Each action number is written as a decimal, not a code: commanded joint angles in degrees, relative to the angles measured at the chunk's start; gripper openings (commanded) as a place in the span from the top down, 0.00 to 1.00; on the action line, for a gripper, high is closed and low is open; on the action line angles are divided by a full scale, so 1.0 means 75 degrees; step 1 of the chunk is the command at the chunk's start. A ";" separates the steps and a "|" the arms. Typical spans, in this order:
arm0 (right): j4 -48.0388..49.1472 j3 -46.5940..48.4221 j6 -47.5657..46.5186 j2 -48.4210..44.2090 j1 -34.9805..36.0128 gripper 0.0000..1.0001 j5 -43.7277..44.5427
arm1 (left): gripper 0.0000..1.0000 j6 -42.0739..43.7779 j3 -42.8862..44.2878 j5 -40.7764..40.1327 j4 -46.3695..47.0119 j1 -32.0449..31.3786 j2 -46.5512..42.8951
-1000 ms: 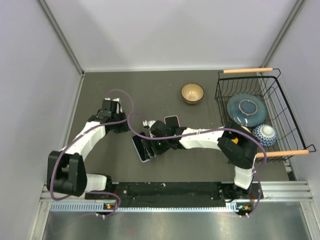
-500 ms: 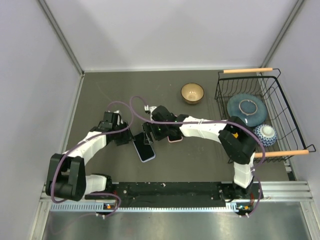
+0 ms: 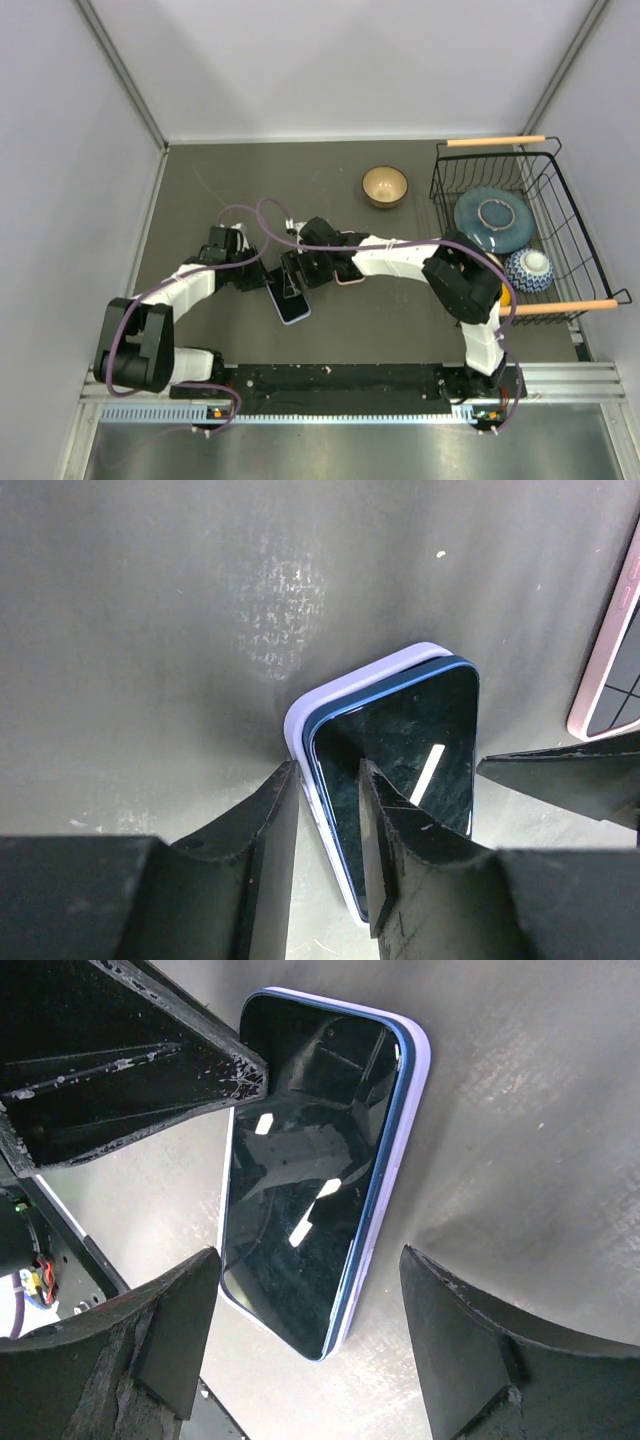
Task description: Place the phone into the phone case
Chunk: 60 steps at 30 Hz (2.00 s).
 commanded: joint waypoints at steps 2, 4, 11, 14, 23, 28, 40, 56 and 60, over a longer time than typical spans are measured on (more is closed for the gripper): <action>0.0438 0.0030 0.0358 0.0218 0.0070 0.26 -0.0361 | 0.74 0.0018 -0.0347 0.0012 -0.0029 -0.0049 0.0319; 0.0543 0.0077 0.0429 0.0277 0.0069 0.24 -0.0490 | 0.79 -0.0029 -0.0441 0.0082 -0.0006 -0.0049 0.0178; 0.1231 0.0089 0.1071 0.0628 -0.0071 0.23 -0.1063 | 0.99 -0.0041 -0.0395 0.0306 -0.0263 -0.0038 0.0131; 0.2308 -0.0483 0.1528 0.0605 -0.0223 0.23 -0.1660 | 1.00 -0.0041 -0.0359 0.0270 -0.0310 -0.0049 0.0084; 0.5042 -0.1422 0.2654 0.0547 -0.0622 0.30 -0.3056 | 1.00 -0.0205 -0.0441 0.0540 -0.0380 -0.0049 -0.0301; 0.5851 -0.1598 0.2889 0.0547 -0.0657 0.39 -0.3279 | 0.97 -0.0194 -0.0406 0.0446 -0.0486 -0.0049 -0.0525; 0.6556 -0.1962 0.3253 0.0617 -0.0727 0.44 -0.3326 | 0.87 -0.0018 -0.0230 0.0106 -0.0767 -0.0049 -0.0654; 0.4892 -0.1623 0.2515 0.0663 -0.0763 0.82 -0.2658 | 0.65 0.0088 0.0039 0.0024 -0.0955 -0.0049 -0.0819; 0.4752 -0.1482 0.2550 0.0757 -0.0763 0.64 -0.2647 | 0.65 0.0088 -0.0043 0.0176 -0.0674 -0.0049 -0.0643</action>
